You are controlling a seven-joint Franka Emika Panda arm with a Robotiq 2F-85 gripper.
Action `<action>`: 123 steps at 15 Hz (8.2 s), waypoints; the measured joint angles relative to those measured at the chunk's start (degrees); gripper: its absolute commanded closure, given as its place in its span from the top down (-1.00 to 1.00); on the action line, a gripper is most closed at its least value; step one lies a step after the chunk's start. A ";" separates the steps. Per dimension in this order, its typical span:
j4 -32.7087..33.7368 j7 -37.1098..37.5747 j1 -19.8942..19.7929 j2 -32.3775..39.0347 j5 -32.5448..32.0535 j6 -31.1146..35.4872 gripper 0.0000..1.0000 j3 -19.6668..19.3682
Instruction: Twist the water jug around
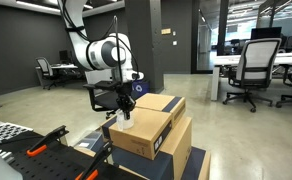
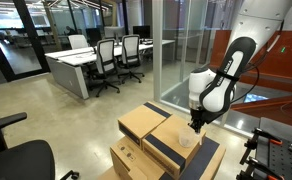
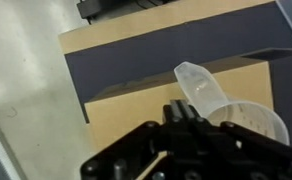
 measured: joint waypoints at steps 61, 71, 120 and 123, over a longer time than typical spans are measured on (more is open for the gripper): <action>-2.31 2.03 6.68 2.46 -0.23 4.54 -0.88 0.11; -2.80 0.96 7.16 1.17 -0.18 5.67 -0.86 0.06; -3.68 -3.57 9.33 -0.08 -0.25 8.52 -0.87 2.96; -3.53 -3.57 9.52 -0.08 -0.25 8.60 -0.87 2.95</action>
